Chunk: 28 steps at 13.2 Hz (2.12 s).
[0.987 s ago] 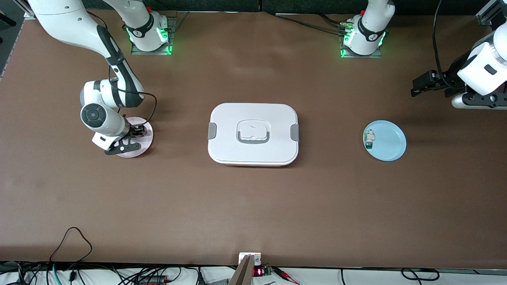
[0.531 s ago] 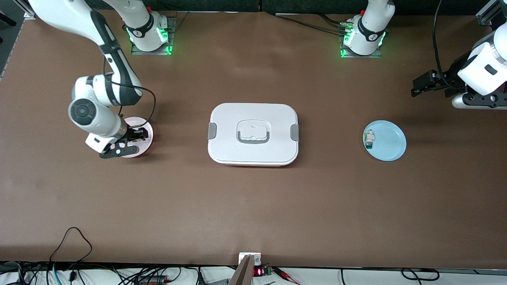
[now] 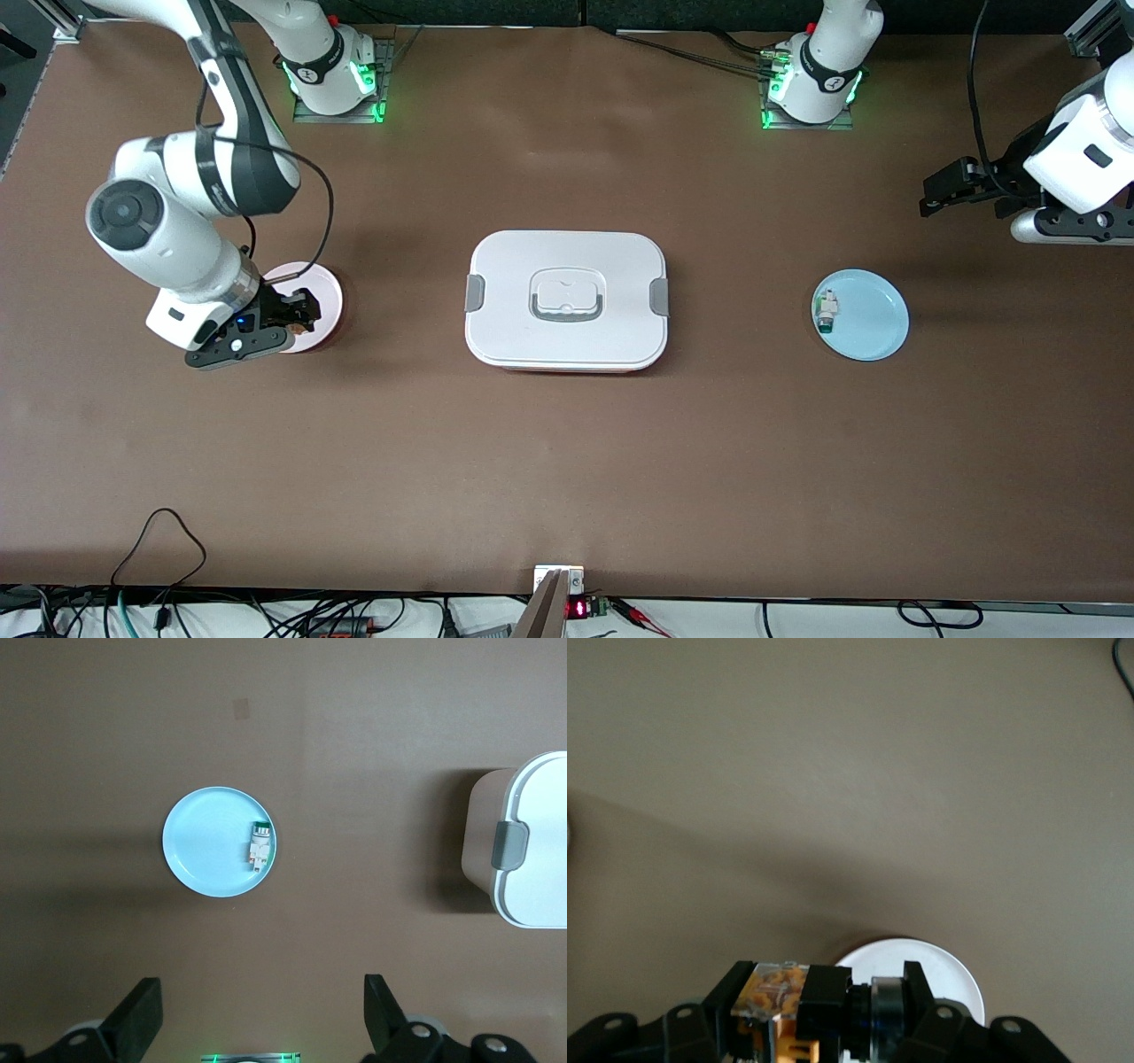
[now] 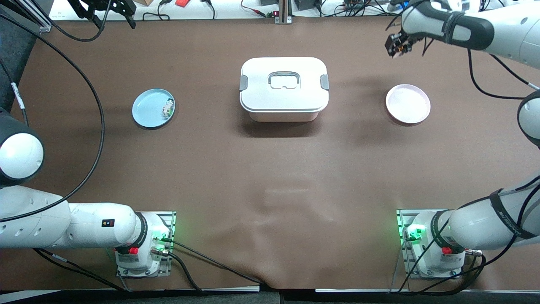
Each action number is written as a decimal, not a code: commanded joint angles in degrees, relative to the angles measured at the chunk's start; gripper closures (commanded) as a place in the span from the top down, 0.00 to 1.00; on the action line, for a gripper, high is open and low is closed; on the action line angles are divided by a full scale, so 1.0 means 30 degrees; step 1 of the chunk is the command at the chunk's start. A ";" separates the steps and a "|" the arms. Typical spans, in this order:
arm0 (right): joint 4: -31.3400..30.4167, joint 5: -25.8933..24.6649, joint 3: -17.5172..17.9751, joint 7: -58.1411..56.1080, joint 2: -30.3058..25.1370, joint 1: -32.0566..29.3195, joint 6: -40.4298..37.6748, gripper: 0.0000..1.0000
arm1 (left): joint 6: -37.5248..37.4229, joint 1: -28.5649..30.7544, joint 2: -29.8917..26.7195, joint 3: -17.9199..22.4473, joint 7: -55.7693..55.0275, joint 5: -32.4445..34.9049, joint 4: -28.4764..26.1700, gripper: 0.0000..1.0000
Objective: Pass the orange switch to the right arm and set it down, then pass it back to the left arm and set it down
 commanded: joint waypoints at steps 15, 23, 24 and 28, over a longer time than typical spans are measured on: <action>0.3511 1.8218 0.3505 -1.9556 -0.0320 -0.0065 -0.1427 0.34 | -0.0438 0.0143 0.0107 -0.0110 0.0509 -0.0337 0.0326 1.00; 0.3103 2.6181 0.3534 -3.0662 0.1320 0.0316 -0.1574 0.31 | -0.3569 0.0173 0.0400 -0.0052 0.0364 -0.4038 0.0356 1.00; 0.3071 2.7093 0.3534 -3.1080 0.1466 0.0316 -0.1603 0.31 | -0.3835 0.0260 0.0574 -0.0051 0.0333 -0.5536 0.0326 1.00; 0.3596 3.0110 0.3534 -3.1785 0.2169 0.1307 -0.1166 0.31 | -0.4394 0.1544 0.2707 -0.0022 -0.0195 -1.4576 -0.0431 1.00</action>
